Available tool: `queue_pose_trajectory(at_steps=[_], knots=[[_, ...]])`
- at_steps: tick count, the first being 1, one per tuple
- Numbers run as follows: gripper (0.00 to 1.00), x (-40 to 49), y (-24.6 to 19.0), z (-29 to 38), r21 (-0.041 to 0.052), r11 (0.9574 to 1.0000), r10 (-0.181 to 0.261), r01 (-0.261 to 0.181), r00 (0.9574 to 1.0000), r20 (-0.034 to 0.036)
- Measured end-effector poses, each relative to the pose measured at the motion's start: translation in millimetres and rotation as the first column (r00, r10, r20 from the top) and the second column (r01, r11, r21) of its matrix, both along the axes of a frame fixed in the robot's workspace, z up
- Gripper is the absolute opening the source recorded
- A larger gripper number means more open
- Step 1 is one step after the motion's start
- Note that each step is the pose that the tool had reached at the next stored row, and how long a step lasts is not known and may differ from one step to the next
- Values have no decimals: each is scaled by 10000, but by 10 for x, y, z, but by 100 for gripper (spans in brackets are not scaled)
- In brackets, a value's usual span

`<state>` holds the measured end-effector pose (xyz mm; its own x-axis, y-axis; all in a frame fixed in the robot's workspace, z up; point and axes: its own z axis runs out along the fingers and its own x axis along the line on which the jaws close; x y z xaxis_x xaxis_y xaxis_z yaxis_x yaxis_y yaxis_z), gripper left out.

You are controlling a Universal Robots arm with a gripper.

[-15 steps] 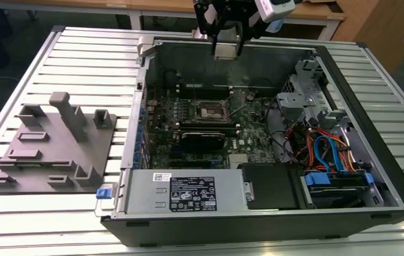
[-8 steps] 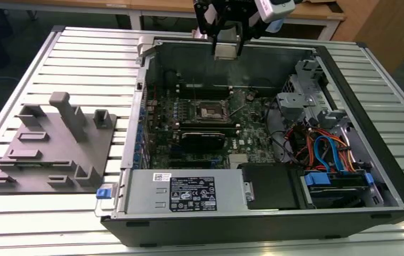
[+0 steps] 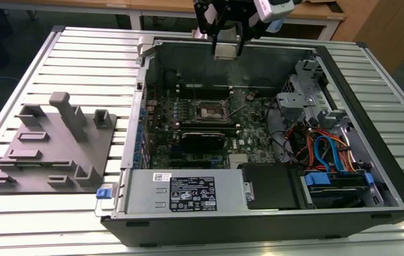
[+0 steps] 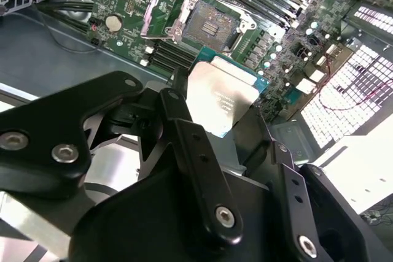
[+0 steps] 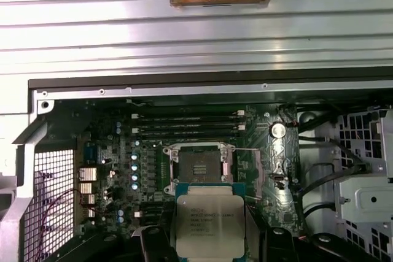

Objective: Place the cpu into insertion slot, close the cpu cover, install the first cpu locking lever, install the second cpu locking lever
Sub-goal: 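Place the cpu into insertion slot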

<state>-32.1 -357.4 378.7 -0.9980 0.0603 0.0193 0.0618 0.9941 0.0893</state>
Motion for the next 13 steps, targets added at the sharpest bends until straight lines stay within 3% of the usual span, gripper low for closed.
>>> queue_pose_trajectory(at_steps=[13], knots=[[54, 0, 1, -1, 0, 9990, -451, 451, 9990, 0]])
